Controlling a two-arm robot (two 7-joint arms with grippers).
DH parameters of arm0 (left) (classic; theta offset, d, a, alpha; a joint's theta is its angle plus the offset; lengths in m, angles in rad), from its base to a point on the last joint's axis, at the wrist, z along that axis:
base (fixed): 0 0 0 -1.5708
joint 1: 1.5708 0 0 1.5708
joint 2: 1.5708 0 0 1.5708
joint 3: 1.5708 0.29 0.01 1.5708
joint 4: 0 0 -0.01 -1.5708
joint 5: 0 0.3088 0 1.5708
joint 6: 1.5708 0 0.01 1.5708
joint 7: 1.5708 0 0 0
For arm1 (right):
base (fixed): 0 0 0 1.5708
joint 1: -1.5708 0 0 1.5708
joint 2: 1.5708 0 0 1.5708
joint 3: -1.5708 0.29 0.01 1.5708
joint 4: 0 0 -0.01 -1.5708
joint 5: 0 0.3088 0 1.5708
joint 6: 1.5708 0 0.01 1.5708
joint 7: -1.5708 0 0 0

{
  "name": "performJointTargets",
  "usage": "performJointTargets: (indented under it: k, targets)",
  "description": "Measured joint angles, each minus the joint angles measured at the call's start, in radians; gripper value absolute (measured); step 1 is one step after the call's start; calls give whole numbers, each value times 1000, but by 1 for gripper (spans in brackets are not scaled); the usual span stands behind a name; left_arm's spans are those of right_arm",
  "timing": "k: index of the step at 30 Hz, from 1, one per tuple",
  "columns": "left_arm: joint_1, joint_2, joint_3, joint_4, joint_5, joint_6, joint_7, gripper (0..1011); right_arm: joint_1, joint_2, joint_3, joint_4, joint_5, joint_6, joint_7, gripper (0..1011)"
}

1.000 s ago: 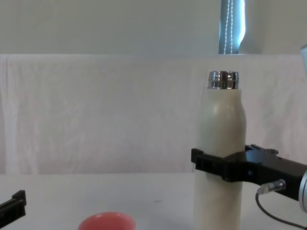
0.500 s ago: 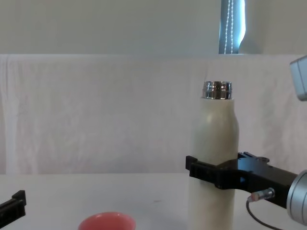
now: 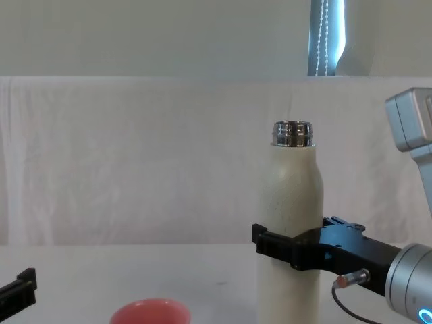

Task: Grasp the thermos with one hand and pour water into the cup lid.

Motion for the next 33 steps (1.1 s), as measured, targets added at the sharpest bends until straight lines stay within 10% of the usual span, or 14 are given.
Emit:
performJointTargets:
  k: [33]
  targets:
    - [0, 0, 0, 0, 0, 0, 0, 1001, 1, -21, 8, 46, -8, -37, 1, 960]
